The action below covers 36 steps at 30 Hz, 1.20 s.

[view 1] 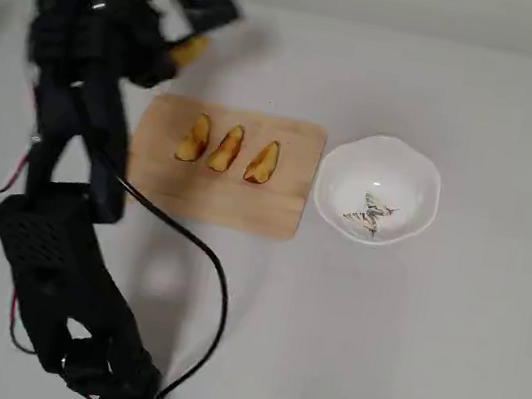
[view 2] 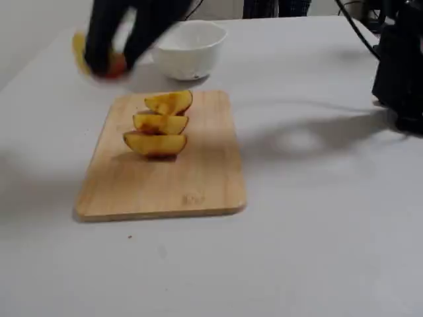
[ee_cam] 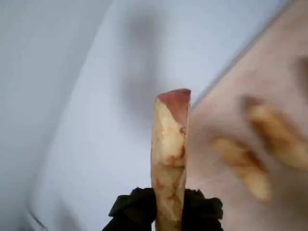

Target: Pick up the leftmost apple slice from the cutting board and place it into the bowl

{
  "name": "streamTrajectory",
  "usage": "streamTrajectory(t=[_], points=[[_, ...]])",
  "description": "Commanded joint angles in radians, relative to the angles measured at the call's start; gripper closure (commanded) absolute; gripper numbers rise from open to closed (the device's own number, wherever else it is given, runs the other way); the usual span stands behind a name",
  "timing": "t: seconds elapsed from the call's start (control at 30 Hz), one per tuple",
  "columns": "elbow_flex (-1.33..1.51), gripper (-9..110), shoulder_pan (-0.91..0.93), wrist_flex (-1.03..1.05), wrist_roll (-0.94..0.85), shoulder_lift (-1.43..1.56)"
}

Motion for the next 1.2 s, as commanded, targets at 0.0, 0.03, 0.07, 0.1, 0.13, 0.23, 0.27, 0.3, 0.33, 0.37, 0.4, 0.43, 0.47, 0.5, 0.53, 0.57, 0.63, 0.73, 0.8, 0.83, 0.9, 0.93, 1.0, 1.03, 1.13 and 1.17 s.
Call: streamTrajectory(t=[0.0,0.03,0.07,0.1,0.13,0.23,0.27,0.3,0.33,0.37,0.4,0.43,0.47,0.5,0.53,0.57,0.63,0.73,0.8,0.83,0.9,0.93,1.0,1.03,1.13,1.17], points=[[-0.083,101,0.204,0.121,0.209,0.166],[-0.083,101,0.25,0.144,0.233,0.175],[-0.083,101,0.291,0.164,0.247,0.181],[-0.083,101,0.334,0.184,0.261,0.186],[-0.083,101,0.373,0.206,0.273,0.187],[-0.083,101,0.459,0.273,0.293,0.179],[-0.083,101,0.48,0.29,0.293,0.172],[-0.083,101,0.502,0.301,0.295,0.166],[-0.083,101,0.523,0.305,0.293,0.158],[-0.083,101,0.54,0.31,0.291,0.15],[-0.083,101,0.555,0.313,0.287,0.141],[-0.083,101,0.561,0.316,0.272,0.13],[-0.083,101,0.563,0.324,0.259,0.117],[-0.083,101,0.561,0.333,0.249,0.106],[-0.083,101,0.555,0.339,0.238,0.095],[-0.083,101,0.548,0.344,0.232,0.084],[-0.083,101,0.531,0.354,0.224,0.067],[-0.083,101,0.523,0.351,0.222,0.04],[-0.083,99,0.526,0.345,0.219,0.023],[-0.083,98,0.531,0.344,0.219,0.014],[-0.083,96,0.541,0.337,0.218,0.002],[-0.083,95,0.548,0.333,0.218,-0.003],[-0.083,87,0.565,0.321,0.216,-0.008],[-0.083,84,0.572,0.313,0.213,-0.009],[-0.083,79,0.594,0.285,0.196,-0.011],[-0.084,74,0.597,0.285,0.195,-0.011]])
